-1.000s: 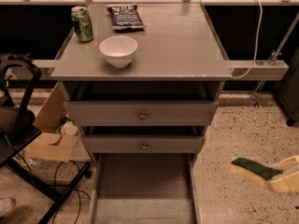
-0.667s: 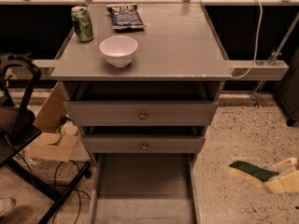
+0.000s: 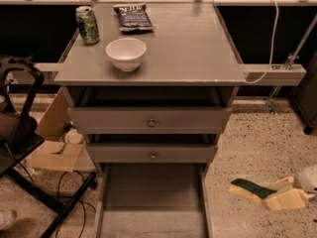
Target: Place sponge into bottom drawer
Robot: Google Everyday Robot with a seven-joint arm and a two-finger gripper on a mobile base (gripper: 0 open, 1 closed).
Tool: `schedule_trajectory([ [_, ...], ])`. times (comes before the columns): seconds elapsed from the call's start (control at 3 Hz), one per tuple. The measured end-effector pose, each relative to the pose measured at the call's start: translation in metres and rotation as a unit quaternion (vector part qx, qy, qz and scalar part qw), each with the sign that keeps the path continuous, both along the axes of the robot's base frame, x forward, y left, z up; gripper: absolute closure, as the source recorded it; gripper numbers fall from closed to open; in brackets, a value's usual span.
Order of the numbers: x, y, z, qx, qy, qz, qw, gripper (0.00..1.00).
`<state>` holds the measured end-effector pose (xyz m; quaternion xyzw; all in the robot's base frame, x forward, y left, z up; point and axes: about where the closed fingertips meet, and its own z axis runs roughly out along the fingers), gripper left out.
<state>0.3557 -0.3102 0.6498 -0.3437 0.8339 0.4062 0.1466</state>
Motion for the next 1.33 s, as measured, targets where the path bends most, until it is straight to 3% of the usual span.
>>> schedule_trajectory([
  [0.33, -0.002, 0.027, -0.089, 0.049, 0.018, -0.007, 0.9986, 1.00],
  [1.0, 0.013, 0.075, -0.259, 0.092, 0.044, -0.066, 0.9926, 1.00],
  [1.33, 0.013, 0.075, -0.259, 0.092, 0.044, -0.066, 0.9926, 1.00],
])
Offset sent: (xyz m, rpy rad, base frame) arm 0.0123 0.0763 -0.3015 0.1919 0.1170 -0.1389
